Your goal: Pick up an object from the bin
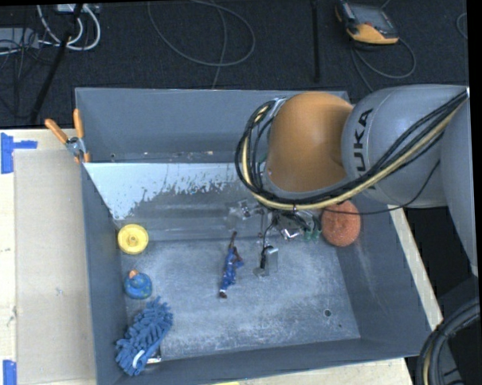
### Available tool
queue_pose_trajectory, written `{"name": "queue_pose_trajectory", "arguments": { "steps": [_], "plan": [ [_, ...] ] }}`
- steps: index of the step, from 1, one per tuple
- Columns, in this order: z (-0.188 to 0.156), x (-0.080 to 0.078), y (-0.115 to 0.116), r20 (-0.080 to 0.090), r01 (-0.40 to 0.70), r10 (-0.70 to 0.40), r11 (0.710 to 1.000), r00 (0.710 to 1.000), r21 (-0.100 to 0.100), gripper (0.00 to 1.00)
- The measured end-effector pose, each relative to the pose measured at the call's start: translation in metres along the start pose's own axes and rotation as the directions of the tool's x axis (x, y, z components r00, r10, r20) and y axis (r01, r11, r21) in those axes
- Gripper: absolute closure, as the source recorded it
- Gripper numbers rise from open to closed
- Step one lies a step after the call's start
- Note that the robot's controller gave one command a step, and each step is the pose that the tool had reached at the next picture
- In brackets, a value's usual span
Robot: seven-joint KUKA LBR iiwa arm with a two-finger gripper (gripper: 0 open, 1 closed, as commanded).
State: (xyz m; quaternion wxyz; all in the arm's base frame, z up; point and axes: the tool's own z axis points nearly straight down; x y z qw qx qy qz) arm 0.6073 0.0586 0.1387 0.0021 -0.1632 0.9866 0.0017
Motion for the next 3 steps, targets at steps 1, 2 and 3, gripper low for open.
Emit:
{"name": "queue_pose_trajectory", "arguments": {
  "steps": [1,2,3],
  "plan": [
    [0.017,0.004,0.004,-0.004,0.037,-0.037,0.999,0.999,0.002,0.0],
    [0.05,-0.002,0.003,-0.004,0.327,-0.327,0.945,0.945,0.001,0.0],
    [0.069,-0.001,-0.005,-0.005,0.389,-0.389,0.921,0.921,-0.001,1.0]
  ]
}}
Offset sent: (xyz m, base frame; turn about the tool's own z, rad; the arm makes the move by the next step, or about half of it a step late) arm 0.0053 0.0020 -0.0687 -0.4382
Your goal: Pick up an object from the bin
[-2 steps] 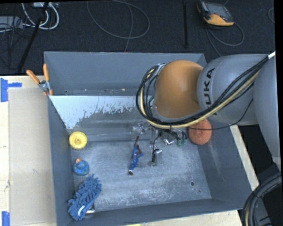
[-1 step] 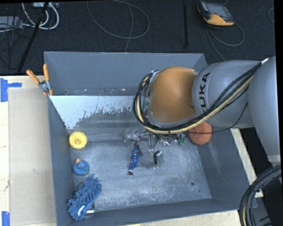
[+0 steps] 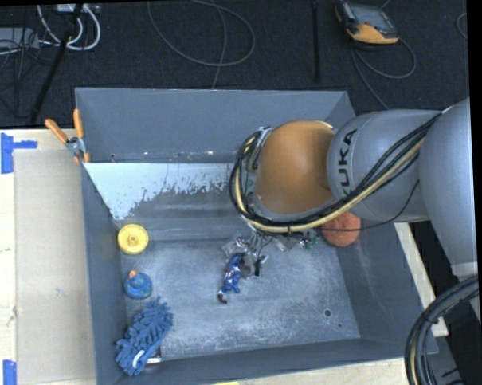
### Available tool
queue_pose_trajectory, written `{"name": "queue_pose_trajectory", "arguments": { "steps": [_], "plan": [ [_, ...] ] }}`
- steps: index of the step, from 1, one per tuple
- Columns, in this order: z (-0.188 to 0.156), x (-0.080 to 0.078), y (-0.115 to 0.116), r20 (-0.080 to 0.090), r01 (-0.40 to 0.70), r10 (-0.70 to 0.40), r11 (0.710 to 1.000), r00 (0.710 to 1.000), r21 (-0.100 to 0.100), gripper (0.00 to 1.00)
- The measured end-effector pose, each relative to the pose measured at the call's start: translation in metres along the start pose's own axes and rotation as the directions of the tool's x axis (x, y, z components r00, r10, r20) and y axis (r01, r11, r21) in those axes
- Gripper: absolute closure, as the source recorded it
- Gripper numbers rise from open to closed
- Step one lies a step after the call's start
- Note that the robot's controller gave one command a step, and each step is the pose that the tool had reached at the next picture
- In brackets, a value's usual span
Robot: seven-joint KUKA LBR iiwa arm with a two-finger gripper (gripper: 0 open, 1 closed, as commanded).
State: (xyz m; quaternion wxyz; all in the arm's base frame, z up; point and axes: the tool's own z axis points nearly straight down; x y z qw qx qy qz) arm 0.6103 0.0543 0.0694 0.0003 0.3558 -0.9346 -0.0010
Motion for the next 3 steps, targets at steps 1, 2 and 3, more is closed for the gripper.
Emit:
{"name": "queue_pose_trajectory", "arguments": {
  "steps": [1,2,3],
  "plan": [
    [0.0,0.0,0.0,0.0,0.0,0.0,1.0,1.0,0.0,1.0],
    [-0.003,0.001,0.001,-0.002,0.0,0.0,1.0,1.0,-0.001,1.0],
    [-0.019,0.002,0.002,-0.007,0.0,0.0,1.0,1.0,-0.005,1.0]
  ]
}}
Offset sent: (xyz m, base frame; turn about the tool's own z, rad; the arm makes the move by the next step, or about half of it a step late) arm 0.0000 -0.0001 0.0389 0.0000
